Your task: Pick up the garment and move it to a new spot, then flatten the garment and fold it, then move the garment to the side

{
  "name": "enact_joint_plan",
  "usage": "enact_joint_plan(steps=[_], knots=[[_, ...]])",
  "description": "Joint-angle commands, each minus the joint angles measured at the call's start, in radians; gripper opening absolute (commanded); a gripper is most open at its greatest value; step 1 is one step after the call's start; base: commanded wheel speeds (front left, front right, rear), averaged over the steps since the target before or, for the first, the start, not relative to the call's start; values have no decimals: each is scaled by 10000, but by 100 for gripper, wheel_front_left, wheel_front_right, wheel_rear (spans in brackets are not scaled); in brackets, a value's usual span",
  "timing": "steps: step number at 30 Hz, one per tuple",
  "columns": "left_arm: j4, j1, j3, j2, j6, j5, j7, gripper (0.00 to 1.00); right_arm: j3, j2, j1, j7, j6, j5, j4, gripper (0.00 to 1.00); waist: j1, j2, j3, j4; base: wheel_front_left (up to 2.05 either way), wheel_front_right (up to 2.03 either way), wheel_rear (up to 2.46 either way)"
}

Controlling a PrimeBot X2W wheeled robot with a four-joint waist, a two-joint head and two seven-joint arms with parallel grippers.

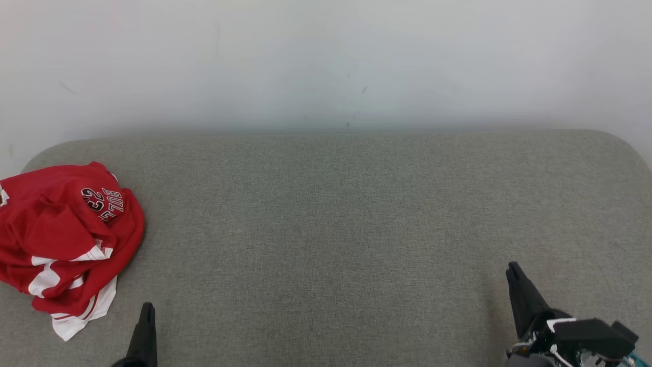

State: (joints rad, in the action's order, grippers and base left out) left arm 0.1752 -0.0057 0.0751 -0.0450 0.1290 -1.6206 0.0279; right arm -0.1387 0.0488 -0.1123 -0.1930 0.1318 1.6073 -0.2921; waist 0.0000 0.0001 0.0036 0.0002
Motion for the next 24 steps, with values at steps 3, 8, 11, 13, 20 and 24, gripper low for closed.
enact_joint_plan(steps=[3,8,11,13,20,24], knots=[[116,90,-15,25,-2,3,-14,100,17,-4,135,22,0,-7,-127,100,0,-1,4,0,0,0,0],[43,125,-32,18,0,136,-218,100,253,-2,210,341,-1,-164,-41,100,0,-1,12,5,0,0,0],[8,145,-4,14,1,367,-333,100,367,-1,254,523,-1,-365,9,100,0,-1,19,7,0,0,0],[-19,149,24,12,2,597,-410,100,437,0,277,642,-2,-553,50,100,0,-1,24,9,0,0,0],[-130,106,169,3,4,1714,-659,100,658,2,329,1032,-3,-1588,246,100,0,-1,50,17,0,0,0],[-187,91,216,-1,5,2277,-759,100,759,3,342,1194,-3,-2166,354,100,0,-1,65,16,0,0,0]])
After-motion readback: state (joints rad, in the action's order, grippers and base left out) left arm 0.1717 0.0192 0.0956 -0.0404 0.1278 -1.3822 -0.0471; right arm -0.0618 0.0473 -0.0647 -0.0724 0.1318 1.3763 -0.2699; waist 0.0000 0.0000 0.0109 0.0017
